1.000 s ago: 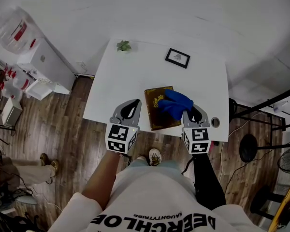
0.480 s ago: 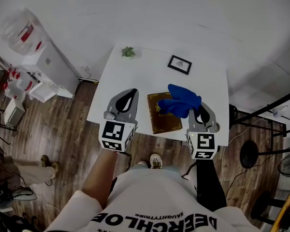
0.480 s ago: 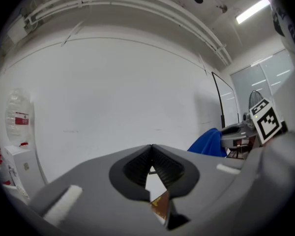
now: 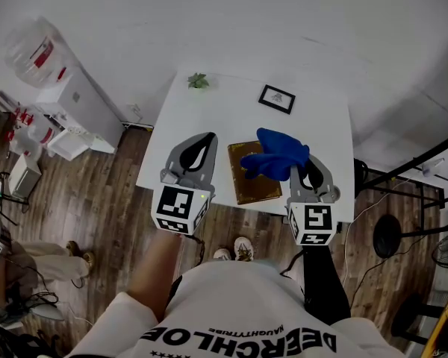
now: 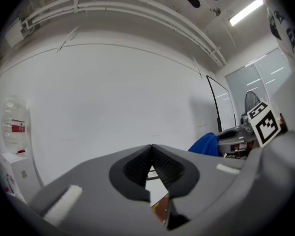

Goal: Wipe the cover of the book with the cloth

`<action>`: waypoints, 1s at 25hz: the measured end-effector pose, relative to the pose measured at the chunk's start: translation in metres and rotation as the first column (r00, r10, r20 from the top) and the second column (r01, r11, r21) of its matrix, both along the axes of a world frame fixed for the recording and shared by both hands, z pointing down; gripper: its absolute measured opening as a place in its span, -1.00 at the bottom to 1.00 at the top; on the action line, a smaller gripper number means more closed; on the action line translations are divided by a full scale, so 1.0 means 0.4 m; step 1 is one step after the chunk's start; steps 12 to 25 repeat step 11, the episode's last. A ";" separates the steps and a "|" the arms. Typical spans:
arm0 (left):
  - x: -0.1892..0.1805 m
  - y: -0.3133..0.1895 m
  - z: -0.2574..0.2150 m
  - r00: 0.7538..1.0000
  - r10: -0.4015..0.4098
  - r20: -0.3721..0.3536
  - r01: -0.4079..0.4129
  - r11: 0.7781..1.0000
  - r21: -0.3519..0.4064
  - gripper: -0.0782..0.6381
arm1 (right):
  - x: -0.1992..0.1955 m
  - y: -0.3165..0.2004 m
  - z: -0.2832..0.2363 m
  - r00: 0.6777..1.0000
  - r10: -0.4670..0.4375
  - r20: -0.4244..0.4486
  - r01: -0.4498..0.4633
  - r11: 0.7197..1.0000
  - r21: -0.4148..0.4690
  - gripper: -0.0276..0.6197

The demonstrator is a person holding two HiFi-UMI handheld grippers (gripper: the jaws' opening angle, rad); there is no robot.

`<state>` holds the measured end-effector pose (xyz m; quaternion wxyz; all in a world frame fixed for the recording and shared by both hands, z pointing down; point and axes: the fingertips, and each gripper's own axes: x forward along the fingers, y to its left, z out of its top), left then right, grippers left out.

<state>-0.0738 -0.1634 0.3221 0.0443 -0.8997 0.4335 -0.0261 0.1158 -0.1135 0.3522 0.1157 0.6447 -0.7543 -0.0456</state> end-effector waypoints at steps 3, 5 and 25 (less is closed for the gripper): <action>-0.004 0.009 -0.001 1.000 0.004 0.002 -0.004 1.000 0.004 -0.62 | -0.005 0.005 0.002 1.000 0.001 0.003 -0.001 1.000 0.001 -0.72; -0.011 0.012 -0.003 1.000 0.003 0.001 -0.003 1.000 0.007 -0.62 | -0.009 0.007 -0.001 1.000 0.003 0.009 -0.003 1.000 0.005 -0.72; -0.034 0.015 -0.002 1.000 -0.003 -0.005 0.003 1.000 0.003 -0.62 | -0.017 0.009 -0.006 1.000 0.013 0.009 -0.013 1.000 0.008 -0.72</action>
